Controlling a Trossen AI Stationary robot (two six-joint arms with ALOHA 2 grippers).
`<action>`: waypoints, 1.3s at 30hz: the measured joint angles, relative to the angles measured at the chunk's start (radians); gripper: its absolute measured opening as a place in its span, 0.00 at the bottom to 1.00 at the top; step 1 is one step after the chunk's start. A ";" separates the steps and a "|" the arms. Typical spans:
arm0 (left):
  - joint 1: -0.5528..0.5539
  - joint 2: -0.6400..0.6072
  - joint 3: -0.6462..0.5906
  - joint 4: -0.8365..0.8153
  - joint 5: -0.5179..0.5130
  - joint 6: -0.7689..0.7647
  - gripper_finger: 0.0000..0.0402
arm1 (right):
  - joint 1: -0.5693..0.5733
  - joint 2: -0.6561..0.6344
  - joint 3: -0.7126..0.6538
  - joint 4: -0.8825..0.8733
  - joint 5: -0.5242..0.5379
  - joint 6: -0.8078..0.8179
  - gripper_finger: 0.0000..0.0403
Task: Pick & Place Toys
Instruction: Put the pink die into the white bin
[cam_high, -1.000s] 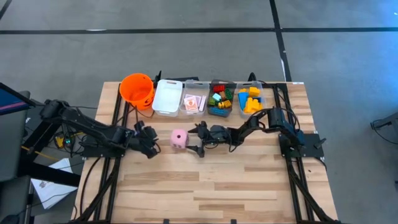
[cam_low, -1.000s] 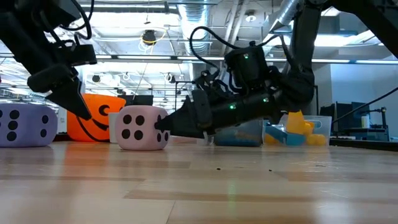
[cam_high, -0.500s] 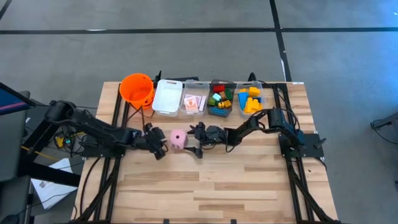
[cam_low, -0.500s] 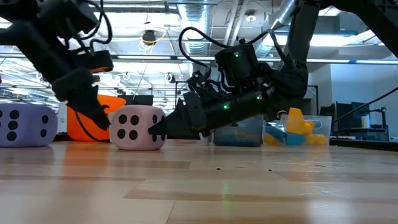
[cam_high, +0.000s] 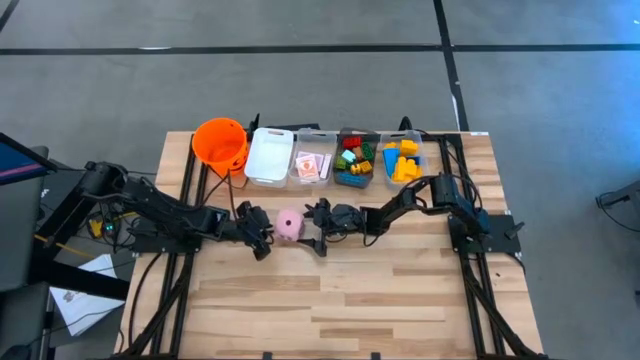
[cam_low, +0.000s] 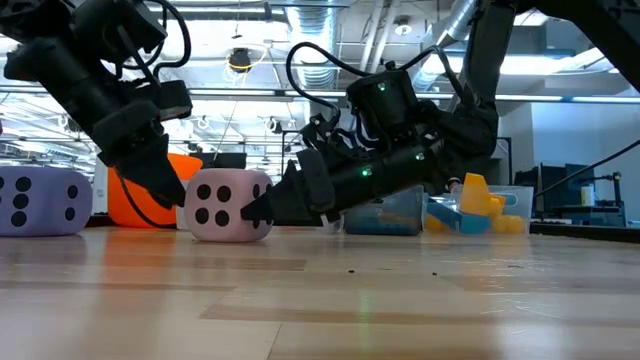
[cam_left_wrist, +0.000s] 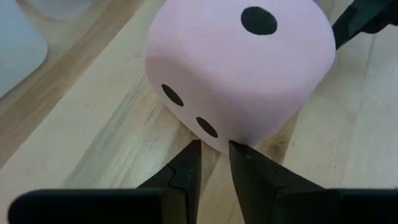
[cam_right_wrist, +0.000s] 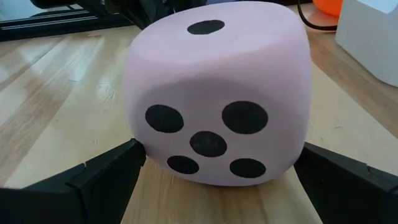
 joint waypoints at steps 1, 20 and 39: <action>0.000 0.000 0.000 0.007 0.000 0.000 0.20 | 0.001 0.000 0.000 -0.001 0.006 0.000 0.99; -0.003 0.095 0.001 0.168 0.074 -0.020 0.20 | 0.007 0.000 0.000 -0.006 0.051 0.009 0.99; -0.002 -0.219 0.003 -0.194 0.046 -0.021 0.20 | -0.004 0.000 0.004 0.066 0.054 0.095 0.99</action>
